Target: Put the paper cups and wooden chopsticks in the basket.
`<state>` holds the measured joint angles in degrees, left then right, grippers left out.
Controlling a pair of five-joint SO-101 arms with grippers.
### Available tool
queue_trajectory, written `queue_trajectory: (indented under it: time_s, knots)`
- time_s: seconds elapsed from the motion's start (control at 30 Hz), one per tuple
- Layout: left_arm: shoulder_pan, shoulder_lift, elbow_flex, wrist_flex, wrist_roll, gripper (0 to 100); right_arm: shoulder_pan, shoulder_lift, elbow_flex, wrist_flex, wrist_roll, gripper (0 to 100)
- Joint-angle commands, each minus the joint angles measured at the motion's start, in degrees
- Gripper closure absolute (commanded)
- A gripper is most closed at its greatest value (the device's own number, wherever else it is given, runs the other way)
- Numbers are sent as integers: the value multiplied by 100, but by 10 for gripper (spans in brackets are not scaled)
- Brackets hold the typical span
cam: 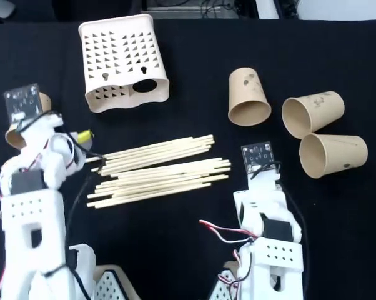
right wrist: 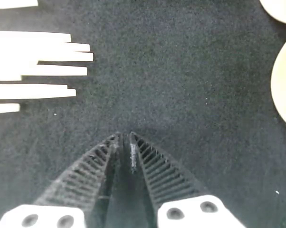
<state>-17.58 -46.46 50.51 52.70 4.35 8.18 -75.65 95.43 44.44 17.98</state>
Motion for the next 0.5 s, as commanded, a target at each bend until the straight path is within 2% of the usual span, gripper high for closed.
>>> queue_trajectory:
  time_s: [0.0,0.3,0.47]
  knots:
    - [22,651,-585,-211,26,724,53,-57,-22,-114,44,962]
    - [242,1108,-400,-1275,-220,724,53,-57,-22,-114,44,962]
    - [760,1134,268,-2514,-229,726,53,-57,-22,-114,44,962]
